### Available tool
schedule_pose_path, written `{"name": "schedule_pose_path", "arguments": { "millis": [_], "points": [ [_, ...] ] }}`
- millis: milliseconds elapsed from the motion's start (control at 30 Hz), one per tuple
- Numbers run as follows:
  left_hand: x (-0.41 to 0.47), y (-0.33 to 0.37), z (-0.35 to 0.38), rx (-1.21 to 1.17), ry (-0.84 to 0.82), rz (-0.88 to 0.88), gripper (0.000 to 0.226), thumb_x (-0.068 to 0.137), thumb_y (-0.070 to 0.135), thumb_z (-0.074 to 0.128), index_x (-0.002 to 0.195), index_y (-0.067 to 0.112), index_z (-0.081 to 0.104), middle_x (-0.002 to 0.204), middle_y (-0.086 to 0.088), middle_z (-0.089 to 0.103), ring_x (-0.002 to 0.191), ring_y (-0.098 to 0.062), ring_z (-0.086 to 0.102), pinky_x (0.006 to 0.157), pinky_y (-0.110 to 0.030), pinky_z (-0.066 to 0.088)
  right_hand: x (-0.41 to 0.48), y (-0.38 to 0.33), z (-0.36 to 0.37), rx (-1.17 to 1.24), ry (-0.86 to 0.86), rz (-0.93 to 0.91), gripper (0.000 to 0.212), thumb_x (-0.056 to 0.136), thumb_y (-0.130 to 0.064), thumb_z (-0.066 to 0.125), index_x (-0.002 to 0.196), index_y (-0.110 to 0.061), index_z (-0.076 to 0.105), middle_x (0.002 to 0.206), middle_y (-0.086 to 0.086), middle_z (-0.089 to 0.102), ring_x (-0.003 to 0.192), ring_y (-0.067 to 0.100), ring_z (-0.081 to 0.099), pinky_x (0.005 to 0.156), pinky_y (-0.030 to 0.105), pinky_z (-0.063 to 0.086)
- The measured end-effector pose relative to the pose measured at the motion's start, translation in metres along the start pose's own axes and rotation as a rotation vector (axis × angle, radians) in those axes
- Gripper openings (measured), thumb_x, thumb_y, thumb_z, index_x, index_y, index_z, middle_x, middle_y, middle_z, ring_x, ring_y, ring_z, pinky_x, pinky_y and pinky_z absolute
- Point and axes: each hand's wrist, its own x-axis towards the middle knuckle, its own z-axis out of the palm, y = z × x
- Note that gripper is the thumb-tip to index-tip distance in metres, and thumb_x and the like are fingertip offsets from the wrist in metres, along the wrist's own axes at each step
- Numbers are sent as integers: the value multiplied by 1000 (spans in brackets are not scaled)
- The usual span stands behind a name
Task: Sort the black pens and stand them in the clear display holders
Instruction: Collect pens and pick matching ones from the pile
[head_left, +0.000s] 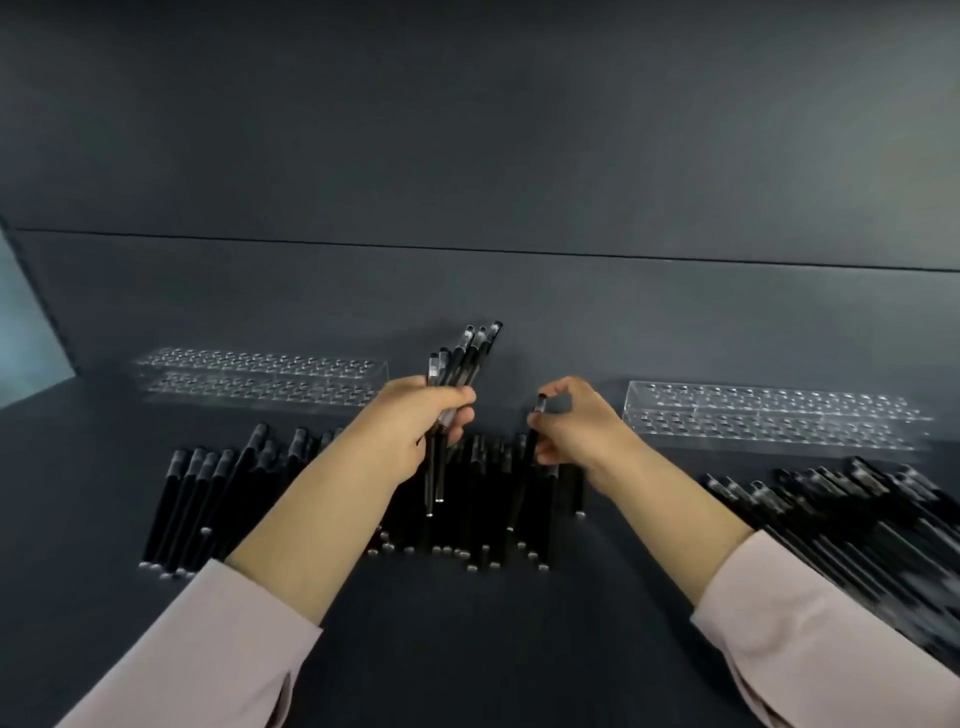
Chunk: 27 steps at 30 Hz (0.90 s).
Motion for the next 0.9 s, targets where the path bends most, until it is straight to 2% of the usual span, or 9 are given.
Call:
{"name": "schedule_pose_path", "arguments": {
  "millis": [67, 200, 400, 533, 600, 667, 733, 800, 900],
  "points": [
    [1, -3, -2, -12, -30, -14, 5, 90, 2, 66, 94, 3, 64, 79, -6, 66, 61, -9, 64, 50, -21, 52, 4, 6, 4, -17, 16, 22, 25, 92, -6, 58, 114, -15, 49, 87, 10, 58, 55, 16, 55, 50, 22, 52],
    [-4, -8, 1, 0, -97, -18, 3, 90, 4, 66, 93, 3, 66, 85, -8, 69, 66, -11, 64, 57, -22, 53, 4, 15, 6, -75, 16, 0, 25, 87, -6, 66, 111, -9, 56, 72, 7, 57, 52, 14, 53, 46, 16, 47],
    [-8, -10, 4, 3, -116, -22, 12, 95, 9, 61, 103, 1, 66, 88, -4, 73, 68, -10, 63, 51, -19, 51, 0, 13, -1, -121, -37, -52, 31, 82, -11, 74, 110, -13, 61, 75, 3, 59, 57, 11, 54, 49, 15, 45],
    [-11, -10, 1, 3, -130, -40, 11, 95, 10, 61, 104, 5, 65, 92, -4, 76, 67, -8, 64, 53, -19, 51, 4, 10, -29, -149, 147, -78, 18, 81, -8, 73, 97, -4, 66, 67, 6, 59, 51, 13, 51, 41, 16, 41],
    [-13, -8, 0, -9, -146, -40, 14, 95, 11, 62, 106, 4, 64, 94, -4, 77, 65, -7, 65, 52, -19, 52, 4, 13, -42, -275, 211, -33, 14, 80, -12, 74, 88, -5, 66, 70, 8, 59, 51, 16, 52, 44, 20, 42],
    [-15, -6, 0, -21, -157, -38, 17, 95, 12, 62, 109, 3, 64, 94, -5, 77, 62, -6, 65, 51, -19, 52, 1, 16, -46, -389, 181, 62, 18, 81, -18, 76, 88, -7, 63, 73, 7, 60, 51, 17, 55, 48, 22, 46],
    [-16, -4, 0, -43, -160, -42, 19, 95, 12, 61, 111, 2, 64, 94, -5, 77, 61, -6, 65, 50, -19, 51, -1, 17, -43, -502, 128, 109, 23, 82, -19, 74, 95, -3, 64, 83, 11, 66, 57, 21, 61, 62, 27, 54],
    [-16, -2, -1, -67, -174, -58, 19, 96, 13, 60, 112, 3, 63, 96, -5, 77, 64, -7, 64, 51, -19, 51, 1, 18, -41, -580, 134, 99, 27, 83, -13, 70, 104, 5, 65, 94, 17, 71, 70, 24, 67, 77, 31, 55],
    [-16, 1, -3, -44, -200, -79, 19, 96, 19, 60, 113, 10, 64, 100, 4, 76, 86, -8, 64, 69, -23, 49, 3, 19, -43, -473, 172, 71, 33, 81, -6, 68, 111, 6, 63, 93, 18, 70, 62, 22, 65, 70, 29, 55]
  ]
}}
